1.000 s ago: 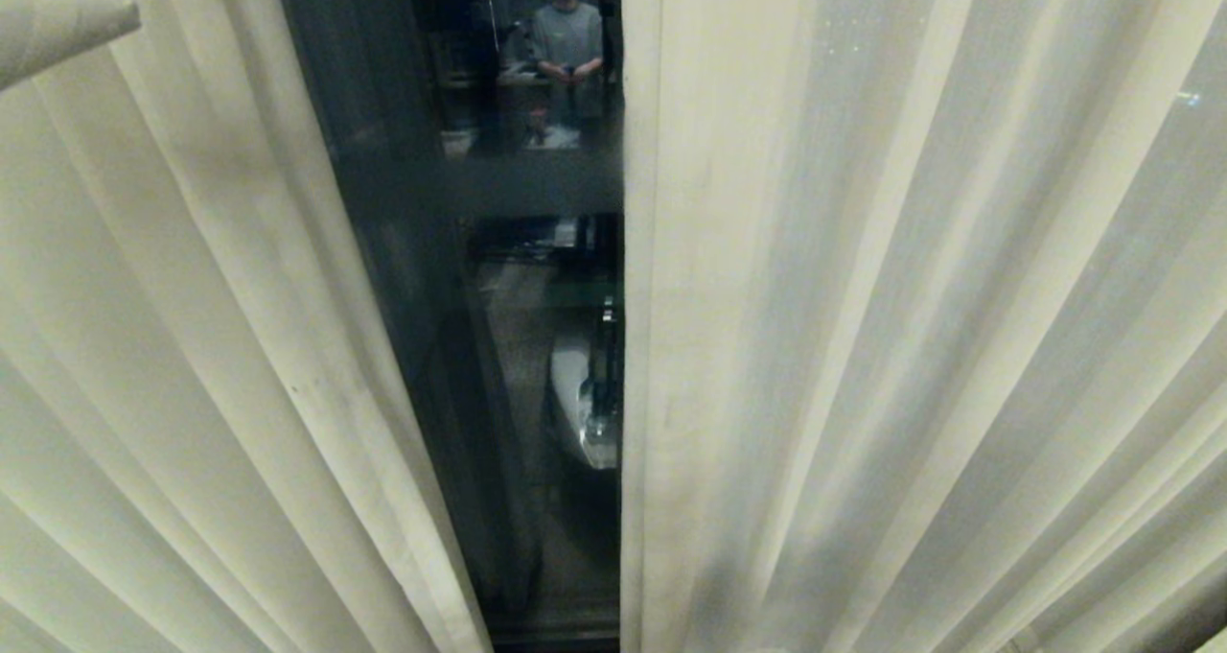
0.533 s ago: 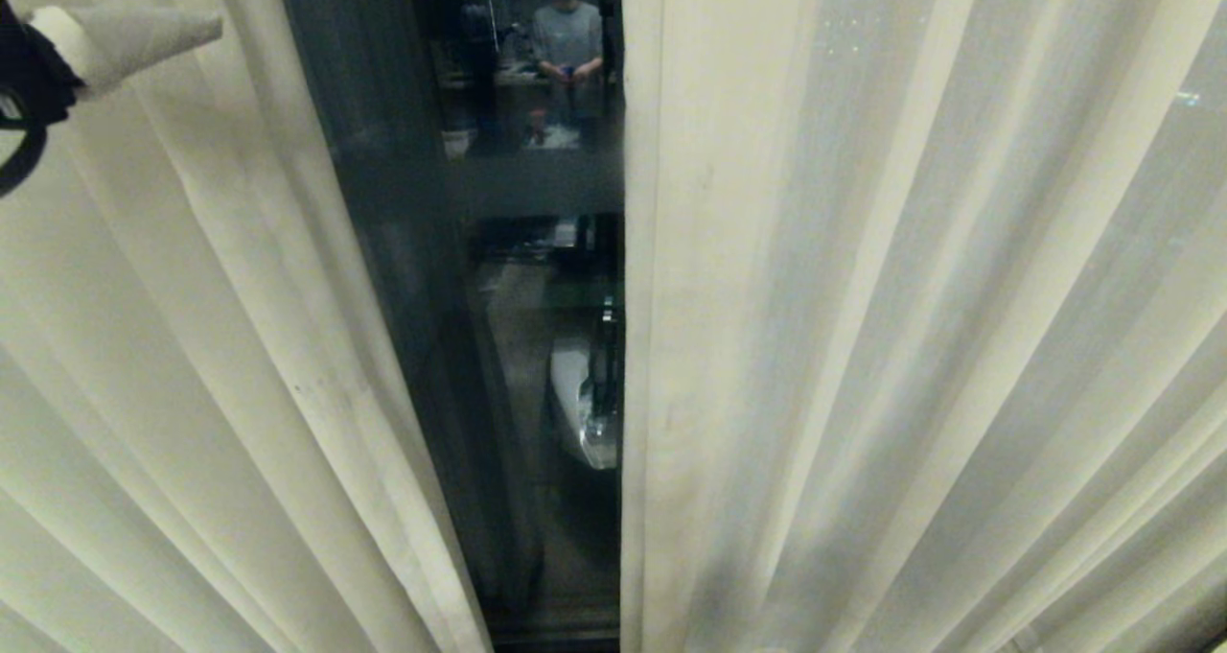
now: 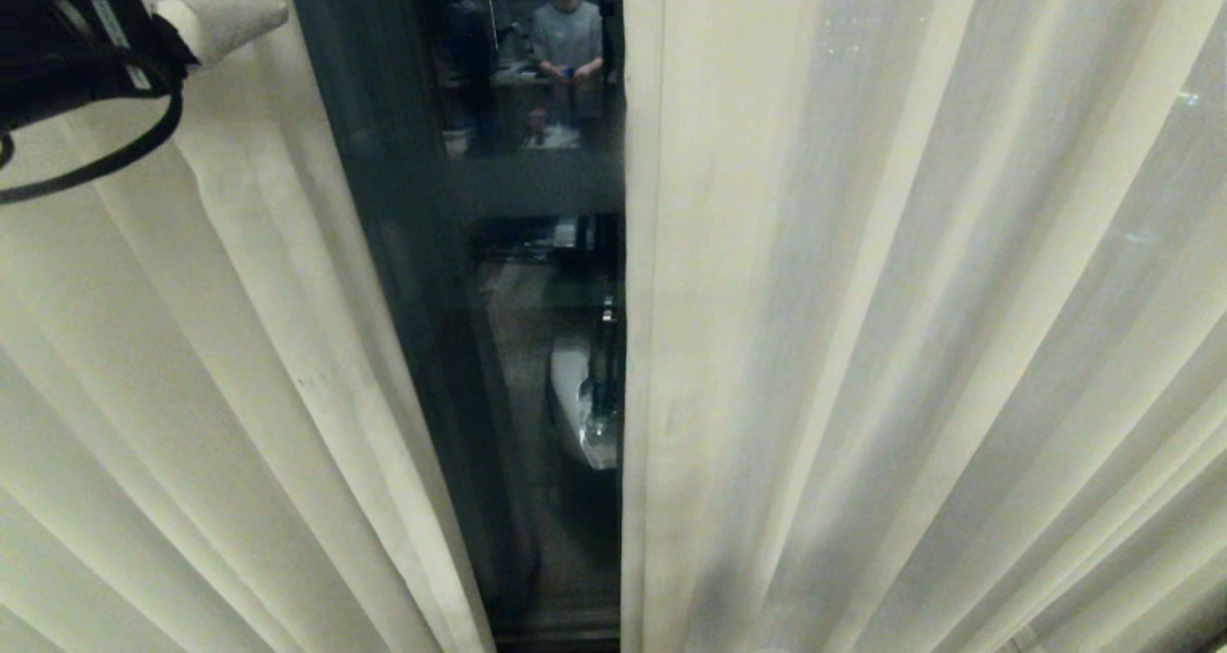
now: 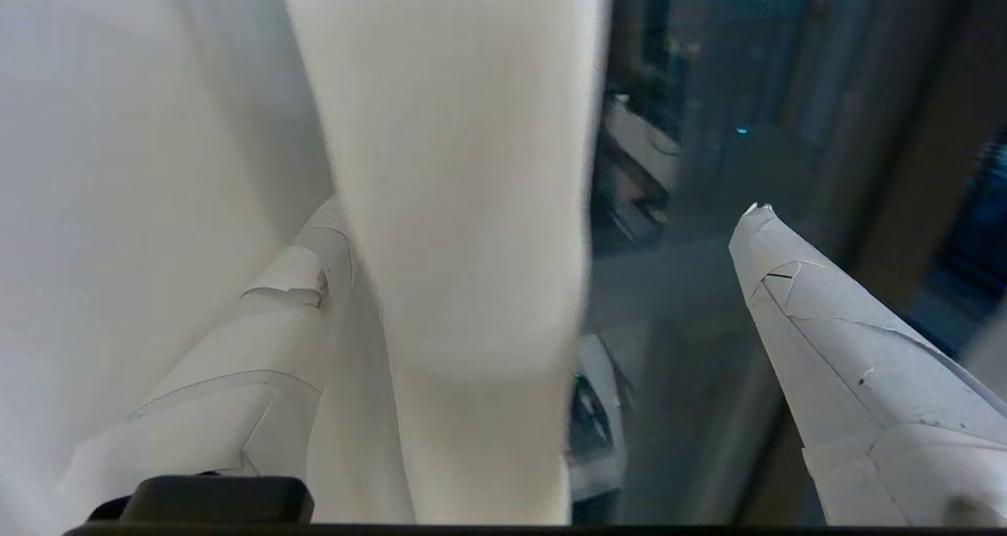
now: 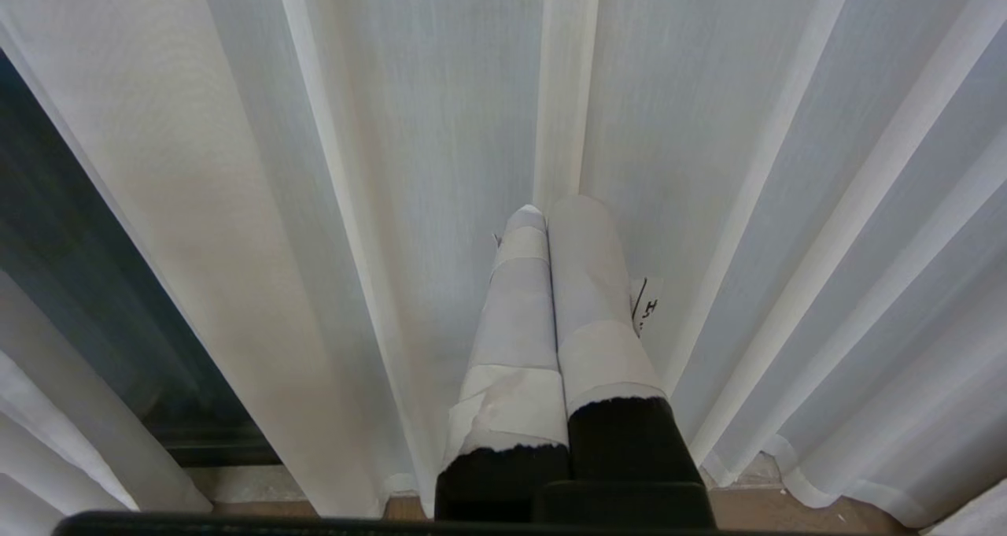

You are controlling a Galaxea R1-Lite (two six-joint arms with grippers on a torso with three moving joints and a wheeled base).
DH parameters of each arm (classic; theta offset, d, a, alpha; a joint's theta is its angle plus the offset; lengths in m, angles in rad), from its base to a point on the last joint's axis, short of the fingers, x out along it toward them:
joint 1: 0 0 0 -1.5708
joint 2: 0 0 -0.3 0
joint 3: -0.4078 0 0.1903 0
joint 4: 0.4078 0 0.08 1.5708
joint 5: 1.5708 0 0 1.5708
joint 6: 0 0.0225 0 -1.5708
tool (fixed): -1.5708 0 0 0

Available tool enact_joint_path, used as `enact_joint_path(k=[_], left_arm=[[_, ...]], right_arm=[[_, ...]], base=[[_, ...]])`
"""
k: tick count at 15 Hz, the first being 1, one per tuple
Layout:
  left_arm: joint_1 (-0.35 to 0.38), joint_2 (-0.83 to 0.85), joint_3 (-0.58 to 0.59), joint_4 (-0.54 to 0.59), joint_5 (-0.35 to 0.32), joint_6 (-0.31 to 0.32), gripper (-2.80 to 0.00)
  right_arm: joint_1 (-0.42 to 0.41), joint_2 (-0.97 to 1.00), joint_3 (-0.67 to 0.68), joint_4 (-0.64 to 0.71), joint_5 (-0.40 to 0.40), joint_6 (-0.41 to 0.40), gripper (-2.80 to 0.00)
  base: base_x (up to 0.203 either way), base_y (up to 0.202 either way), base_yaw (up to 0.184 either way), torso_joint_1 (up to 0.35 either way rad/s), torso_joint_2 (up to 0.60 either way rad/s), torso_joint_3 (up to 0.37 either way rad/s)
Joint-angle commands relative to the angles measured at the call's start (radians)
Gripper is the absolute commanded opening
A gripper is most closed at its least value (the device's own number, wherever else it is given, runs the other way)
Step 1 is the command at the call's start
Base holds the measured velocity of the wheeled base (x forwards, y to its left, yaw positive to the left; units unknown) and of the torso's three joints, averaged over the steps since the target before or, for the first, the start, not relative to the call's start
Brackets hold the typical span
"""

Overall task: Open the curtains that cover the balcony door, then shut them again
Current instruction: Pull the inner curtains open on both sides

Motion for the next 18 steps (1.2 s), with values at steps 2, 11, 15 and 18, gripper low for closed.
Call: enact_joint_path(k=[2, 11, 15, 18], left_arm=[[-0.005, 0.051, -0.003, -0.005, 0.007, -0.002, 0.00], [-0.020, 0.072, 0.006, -0.007, 0.009, 0.001, -2.80], [-0.011, 0.060, 0.014, -0.007, 0.029, 0.001, -2.80], [-0.008, 0.044, 0.015, -0.007, 0.050, 0.001, -2.80]], right_arm=[[0.000, 0.001, 0.000, 0.000, 0.000, 0.000, -2.80], [0.000, 0.001, 0.000, 0.000, 0.001, 0.000, -2.80], [0.000, 0.001, 0.000, 0.000, 0.001, 0.000, -2.80], [0.000, 0.001, 0.000, 0.000, 0.000, 0.000, -2.80]], base=[[0.000, 0.000, 0.000, 0.000, 0.00, 0.000], [0.000, 0.000, 0.000, 0.000, 0.00, 0.000], [0.000, 0.000, 0.000, 0.000, 0.00, 0.000], [0.000, 0.000, 0.000, 0.000, 0.00, 0.000]])
